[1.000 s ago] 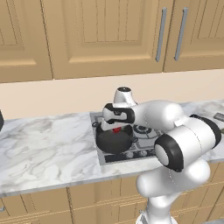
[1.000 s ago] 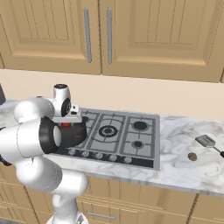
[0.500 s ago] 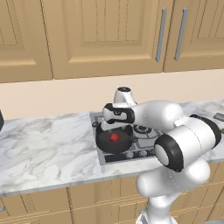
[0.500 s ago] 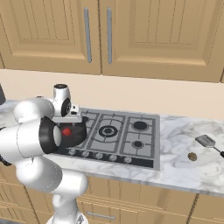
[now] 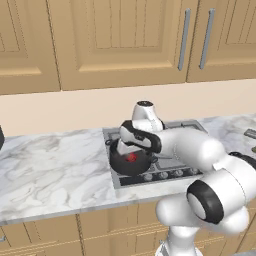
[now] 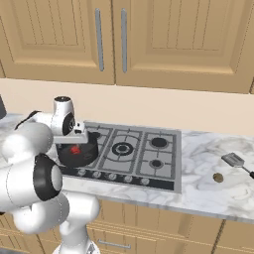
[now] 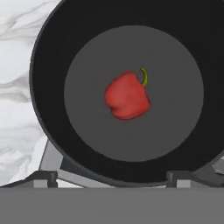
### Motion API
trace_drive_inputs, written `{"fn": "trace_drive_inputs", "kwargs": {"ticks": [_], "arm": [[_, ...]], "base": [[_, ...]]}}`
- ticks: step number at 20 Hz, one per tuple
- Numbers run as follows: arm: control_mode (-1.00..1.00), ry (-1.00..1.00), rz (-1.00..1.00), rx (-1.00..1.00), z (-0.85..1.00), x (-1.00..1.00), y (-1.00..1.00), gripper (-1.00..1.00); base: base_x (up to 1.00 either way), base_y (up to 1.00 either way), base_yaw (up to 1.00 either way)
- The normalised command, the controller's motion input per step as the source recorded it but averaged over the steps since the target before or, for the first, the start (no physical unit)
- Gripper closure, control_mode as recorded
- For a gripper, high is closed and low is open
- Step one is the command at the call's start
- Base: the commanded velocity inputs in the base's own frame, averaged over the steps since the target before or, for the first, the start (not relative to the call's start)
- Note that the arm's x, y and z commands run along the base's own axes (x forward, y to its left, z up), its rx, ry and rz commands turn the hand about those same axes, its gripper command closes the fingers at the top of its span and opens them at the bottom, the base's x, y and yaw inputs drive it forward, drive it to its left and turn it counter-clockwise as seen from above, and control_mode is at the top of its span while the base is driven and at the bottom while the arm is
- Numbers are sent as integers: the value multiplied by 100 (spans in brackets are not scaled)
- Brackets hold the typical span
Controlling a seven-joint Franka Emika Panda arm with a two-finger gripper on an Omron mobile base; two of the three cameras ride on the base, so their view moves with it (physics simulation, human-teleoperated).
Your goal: Put the garlic and bell pepper in the pot. Retrieve the spatula and lightly stir the vegetables in the pot.
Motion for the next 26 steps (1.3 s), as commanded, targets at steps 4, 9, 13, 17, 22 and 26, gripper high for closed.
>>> {"fn": "trace_drive_inputs", "kwargs": {"ticks": [4,9,13,17,22,26], "arm": [[-100,-3,0,2,9,-98,0,-100],[-100,-3,0,2,14,-91,-10,-100],[-100,-5,0,1,6,-68,-16,-100],[-100,0,0,0,0,0,-1,-100],[-100,0,0,0,0,0,0,-100],[-100,0,0,0,0,0,0,-100]], "base": [[0,0,0],[0,0,0],[0,0,0],[0,0,0],[0,0,0],[0,0,0]]}}
